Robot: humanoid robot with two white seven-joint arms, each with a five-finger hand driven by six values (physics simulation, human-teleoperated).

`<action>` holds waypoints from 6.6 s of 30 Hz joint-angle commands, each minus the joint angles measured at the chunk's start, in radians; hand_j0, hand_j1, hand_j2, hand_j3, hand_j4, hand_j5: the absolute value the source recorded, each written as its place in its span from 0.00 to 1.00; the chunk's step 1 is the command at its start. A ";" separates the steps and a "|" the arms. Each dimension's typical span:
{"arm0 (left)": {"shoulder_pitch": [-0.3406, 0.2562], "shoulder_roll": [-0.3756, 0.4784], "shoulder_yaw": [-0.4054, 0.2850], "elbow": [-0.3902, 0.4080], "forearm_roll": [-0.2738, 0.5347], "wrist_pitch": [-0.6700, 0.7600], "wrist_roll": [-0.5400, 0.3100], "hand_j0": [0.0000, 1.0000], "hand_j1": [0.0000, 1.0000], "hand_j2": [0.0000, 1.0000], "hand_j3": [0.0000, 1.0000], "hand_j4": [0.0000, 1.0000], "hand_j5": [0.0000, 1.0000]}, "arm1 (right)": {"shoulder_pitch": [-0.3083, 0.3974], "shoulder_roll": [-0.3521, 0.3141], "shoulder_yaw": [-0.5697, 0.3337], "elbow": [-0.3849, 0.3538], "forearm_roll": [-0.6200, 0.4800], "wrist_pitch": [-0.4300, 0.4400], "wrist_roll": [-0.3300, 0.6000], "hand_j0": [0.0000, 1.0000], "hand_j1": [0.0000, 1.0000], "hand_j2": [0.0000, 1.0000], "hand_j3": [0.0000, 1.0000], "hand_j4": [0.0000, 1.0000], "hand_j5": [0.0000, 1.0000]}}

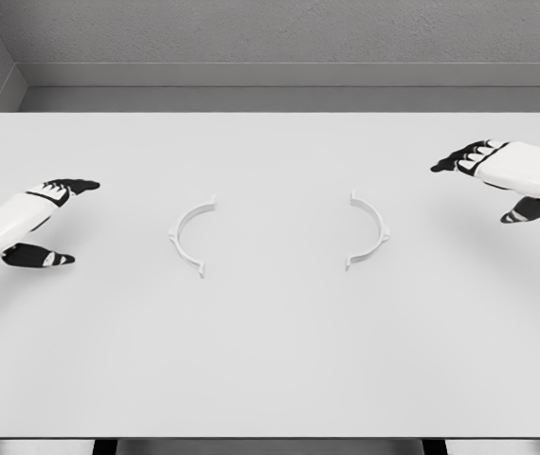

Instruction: Assemble PVC drainage pipe clamps

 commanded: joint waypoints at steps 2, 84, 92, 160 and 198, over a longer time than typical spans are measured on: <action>-0.003 -0.006 0.001 0.003 0.006 0.001 -0.004 1.00 1.00 1.00 1.00 1.00 1.00 | 0.000 -0.001 0.006 0.000 -0.007 -0.001 0.000 1.00 1.00 1.00 1.00 1.00 1.00; -0.153 -0.376 -0.108 -0.049 -0.396 0.233 -0.001 1.00 1.00 1.00 1.00 1.00 1.00 | -0.083 0.433 0.047 0.302 0.059 0.010 0.000 1.00 1.00 1.00 1.00 1.00 1.00; -0.155 -0.387 -0.119 -0.053 -0.396 0.233 0.001 1.00 1.00 1.00 1.00 1.00 1.00 | -0.083 0.436 0.047 0.296 0.059 0.010 0.000 1.00 1.00 1.00 1.00 1.00 1.00; -0.156 -0.484 -0.168 -0.118 -0.472 0.232 0.001 1.00 1.00 1.00 1.00 1.00 1.00 | -0.138 0.435 0.040 0.327 0.065 0.009 0.000 1.00 1.00 1.00 1.00 1.00 1.00; -0.187 -0.485 -0.183 -0.060 -0.472 0.288 0.001 1.00 1.00 1.00 1.00 1.00 1.00 | -0.272 0.553 0.119 0.505 0.158 0.007 0.000 1.00 1.00 1.00 1.00 1.00 1.00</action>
